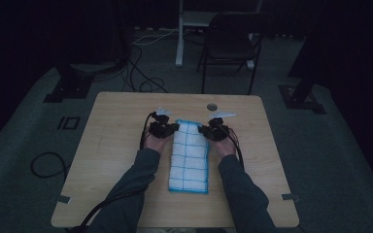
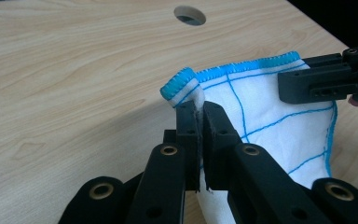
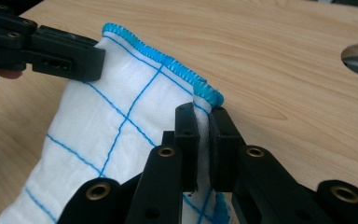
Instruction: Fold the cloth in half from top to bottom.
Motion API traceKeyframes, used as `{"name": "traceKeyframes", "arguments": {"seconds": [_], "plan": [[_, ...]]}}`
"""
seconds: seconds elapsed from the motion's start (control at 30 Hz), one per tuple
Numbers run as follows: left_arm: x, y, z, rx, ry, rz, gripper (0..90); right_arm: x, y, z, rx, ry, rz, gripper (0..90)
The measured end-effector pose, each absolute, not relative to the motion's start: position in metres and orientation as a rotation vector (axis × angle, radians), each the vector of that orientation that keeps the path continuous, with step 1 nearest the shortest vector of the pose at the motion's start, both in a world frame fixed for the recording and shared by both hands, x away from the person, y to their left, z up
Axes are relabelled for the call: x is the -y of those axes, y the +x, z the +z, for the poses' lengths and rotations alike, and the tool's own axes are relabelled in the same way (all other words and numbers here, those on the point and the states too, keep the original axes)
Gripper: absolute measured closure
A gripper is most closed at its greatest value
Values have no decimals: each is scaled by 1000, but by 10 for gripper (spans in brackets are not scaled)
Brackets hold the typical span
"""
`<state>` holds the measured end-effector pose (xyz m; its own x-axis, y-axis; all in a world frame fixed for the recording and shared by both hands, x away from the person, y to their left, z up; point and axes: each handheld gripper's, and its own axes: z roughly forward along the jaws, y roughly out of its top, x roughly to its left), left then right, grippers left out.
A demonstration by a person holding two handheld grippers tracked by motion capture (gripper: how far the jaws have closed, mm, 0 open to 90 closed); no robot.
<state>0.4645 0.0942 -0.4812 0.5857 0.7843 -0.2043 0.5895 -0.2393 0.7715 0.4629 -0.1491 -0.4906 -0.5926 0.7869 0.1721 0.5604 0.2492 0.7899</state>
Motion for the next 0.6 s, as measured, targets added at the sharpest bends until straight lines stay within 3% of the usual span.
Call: {"name": "traceKeyframes", "arguments": {"seconds": [0.6], "plan": [[-102,433,-471,-1019,1902,277,869,153,429,-481,-2255,1169,1323,851]]}}
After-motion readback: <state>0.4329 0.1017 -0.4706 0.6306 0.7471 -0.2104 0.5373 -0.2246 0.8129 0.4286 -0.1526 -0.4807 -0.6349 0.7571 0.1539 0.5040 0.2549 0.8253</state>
